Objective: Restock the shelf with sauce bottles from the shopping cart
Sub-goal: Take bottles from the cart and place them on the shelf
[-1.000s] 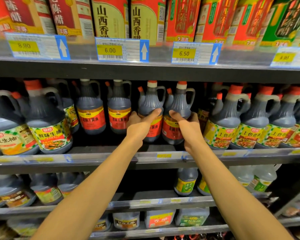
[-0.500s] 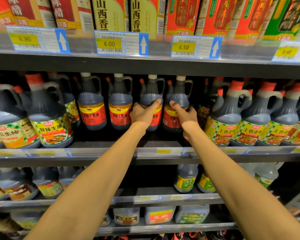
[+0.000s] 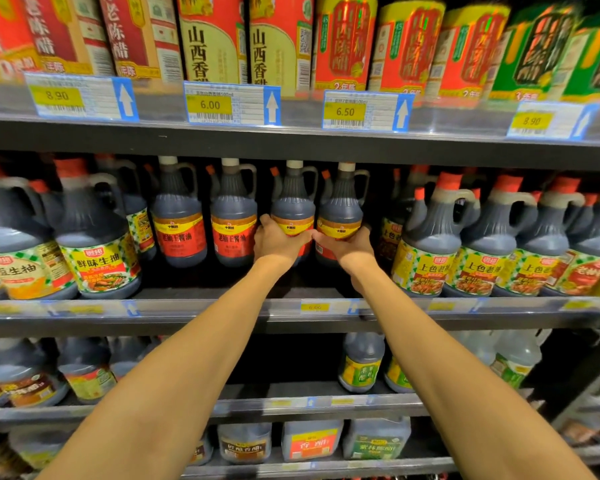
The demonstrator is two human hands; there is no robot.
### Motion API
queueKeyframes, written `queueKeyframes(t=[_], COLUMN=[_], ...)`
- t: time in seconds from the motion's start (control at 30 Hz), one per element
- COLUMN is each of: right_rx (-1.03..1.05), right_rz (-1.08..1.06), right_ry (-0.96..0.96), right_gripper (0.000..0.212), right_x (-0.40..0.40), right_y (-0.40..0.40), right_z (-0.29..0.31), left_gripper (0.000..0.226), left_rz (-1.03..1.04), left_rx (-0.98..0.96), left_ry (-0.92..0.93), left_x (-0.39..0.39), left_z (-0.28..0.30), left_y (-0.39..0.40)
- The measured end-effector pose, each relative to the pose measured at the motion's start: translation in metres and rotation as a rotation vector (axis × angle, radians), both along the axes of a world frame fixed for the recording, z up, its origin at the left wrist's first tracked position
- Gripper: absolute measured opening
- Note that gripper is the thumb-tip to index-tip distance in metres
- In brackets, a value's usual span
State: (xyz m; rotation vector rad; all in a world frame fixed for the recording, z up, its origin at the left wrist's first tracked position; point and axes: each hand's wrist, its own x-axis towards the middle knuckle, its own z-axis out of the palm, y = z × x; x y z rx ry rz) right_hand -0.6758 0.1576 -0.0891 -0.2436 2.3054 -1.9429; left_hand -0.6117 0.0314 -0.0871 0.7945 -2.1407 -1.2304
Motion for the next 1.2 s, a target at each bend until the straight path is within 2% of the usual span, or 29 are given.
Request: queueKeyframes(t=[0.17, 0.33, 0.43, 0.6, 0.9, 1.07, 1.2], right_rx=[0.169, 0.215, 0.21, 0.195, 0.256, 0.376, 0.486], right_rz=[-0.01, 0.016, 0.045, 0.083, 0.054, 0.072, 0.097], right_ry=[0.089, 0.111, 0.11, 0.116, 0.103, 0.073, 0.049], right_gripper=[0.081, 0.072, 0.058, 0.06, 0.062, 0.091, 0.087], right_x=[-0.006, -0.019, -0.022, -0.022, -0.017, -0.015, -0.012], right_y=[0.005, 0.005, 0.007, 0.004, 0.005, 0.009, 0.014], right_z=[-0.002, -0.005, -0.006, -0.011, -0.008, -0.006, 0.001], left_gripper=[0.087, 0.085, 0.085, 0.082, 0.086, 0.085, 0.074], left_rz=[0.031, 0.05, 0.043, 0.012, -0.006, -0.019, -0.026], left_rx=[-0.057, -0.058, -0.05, -0.055, -0.027, -0.026, -0.042], left_ry=[-0.038, -0.033, -0.027, -0.011, -0.097, -0.129, -0.17], left_x=[0.0, -0.001, -0.001, -0.004, -0.001, -0.003, -0.001], left_z=[0.0, -0.002, -0.001, -0.006, -0.008, -0.013, -0.01], left_y=[0.002, 0.003, 0.003, -0.004, -0.004, -0.009, -0.012])
